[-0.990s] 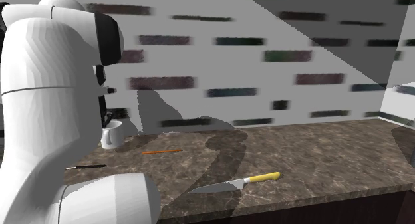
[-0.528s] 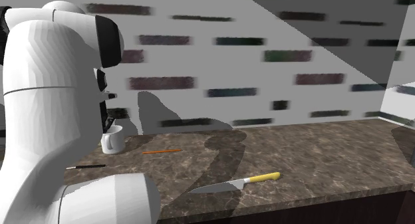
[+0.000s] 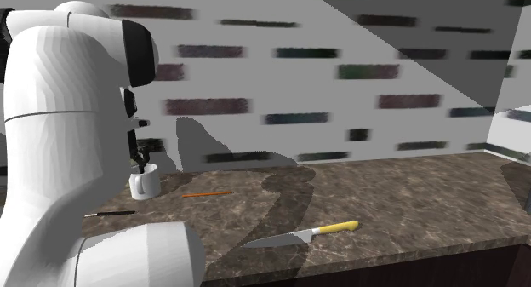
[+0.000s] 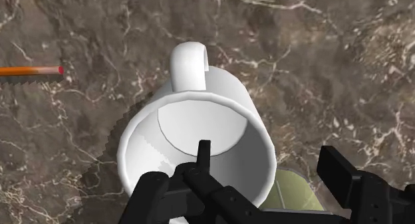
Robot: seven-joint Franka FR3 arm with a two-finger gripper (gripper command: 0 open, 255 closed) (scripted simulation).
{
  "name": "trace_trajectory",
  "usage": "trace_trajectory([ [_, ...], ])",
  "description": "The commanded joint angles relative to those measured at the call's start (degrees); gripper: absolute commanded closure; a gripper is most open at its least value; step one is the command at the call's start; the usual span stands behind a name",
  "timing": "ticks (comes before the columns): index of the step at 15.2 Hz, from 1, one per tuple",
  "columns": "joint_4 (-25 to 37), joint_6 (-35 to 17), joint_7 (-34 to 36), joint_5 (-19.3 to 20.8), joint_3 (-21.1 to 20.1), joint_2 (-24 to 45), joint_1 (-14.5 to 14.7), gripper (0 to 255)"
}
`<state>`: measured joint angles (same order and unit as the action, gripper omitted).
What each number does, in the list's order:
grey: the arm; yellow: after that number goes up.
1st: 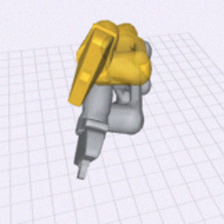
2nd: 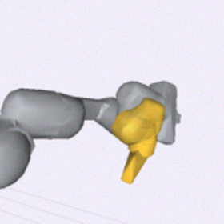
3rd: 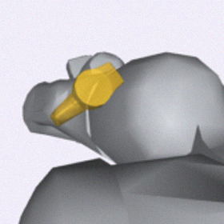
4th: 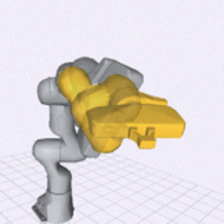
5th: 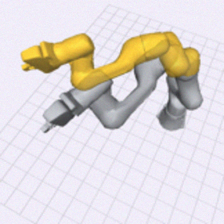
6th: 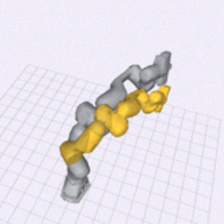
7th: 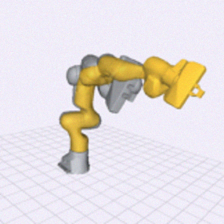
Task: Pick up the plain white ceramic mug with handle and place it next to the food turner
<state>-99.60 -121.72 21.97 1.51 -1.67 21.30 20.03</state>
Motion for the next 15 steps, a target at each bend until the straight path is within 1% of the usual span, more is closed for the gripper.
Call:
trace_trajectory([
  [1, 0.0, 0.0, 0.0, 0.0, 0.0, 0.0, 0.0, 0],
  [3, 0.0, 0.0, 0.0, 0.0, 0.0, 0.0, 0.0, 0],
  [7, 3.67, 6.29, -0.09, -0.14, -0.07, -2.62, 0.02, 0],
  [15, 3.67, 6.29, -0.09, -0.14, -0.07, -2.62, 0.02, 0],
])
